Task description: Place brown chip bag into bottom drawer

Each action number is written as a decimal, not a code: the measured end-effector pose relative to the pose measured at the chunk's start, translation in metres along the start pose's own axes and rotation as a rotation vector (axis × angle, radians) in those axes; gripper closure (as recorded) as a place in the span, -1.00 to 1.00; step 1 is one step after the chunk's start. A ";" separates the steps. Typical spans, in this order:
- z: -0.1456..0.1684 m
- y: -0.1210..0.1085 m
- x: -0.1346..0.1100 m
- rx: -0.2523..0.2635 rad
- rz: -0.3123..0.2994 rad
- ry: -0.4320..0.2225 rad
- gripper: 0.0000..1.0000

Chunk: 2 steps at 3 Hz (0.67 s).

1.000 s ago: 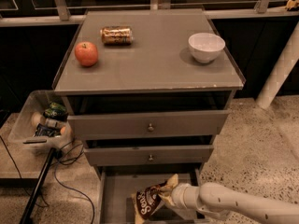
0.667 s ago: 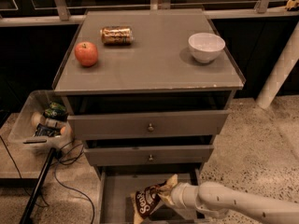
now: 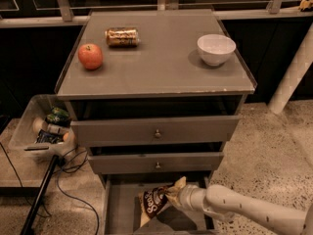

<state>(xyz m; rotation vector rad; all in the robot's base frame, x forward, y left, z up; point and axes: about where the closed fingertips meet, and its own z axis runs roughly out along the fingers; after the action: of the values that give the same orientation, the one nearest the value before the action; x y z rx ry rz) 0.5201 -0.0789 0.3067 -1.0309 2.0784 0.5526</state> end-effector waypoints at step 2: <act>0.039 -0.025 0.016 0.027 -0.029 -0.061 1.00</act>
Offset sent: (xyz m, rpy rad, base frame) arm 0.0422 0.0060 -0.0725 0.0486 -0.1037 0.0211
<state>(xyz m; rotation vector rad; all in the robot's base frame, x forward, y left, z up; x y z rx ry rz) 0.5506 -0.0761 0.2681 -1.0149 2.0089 0.5334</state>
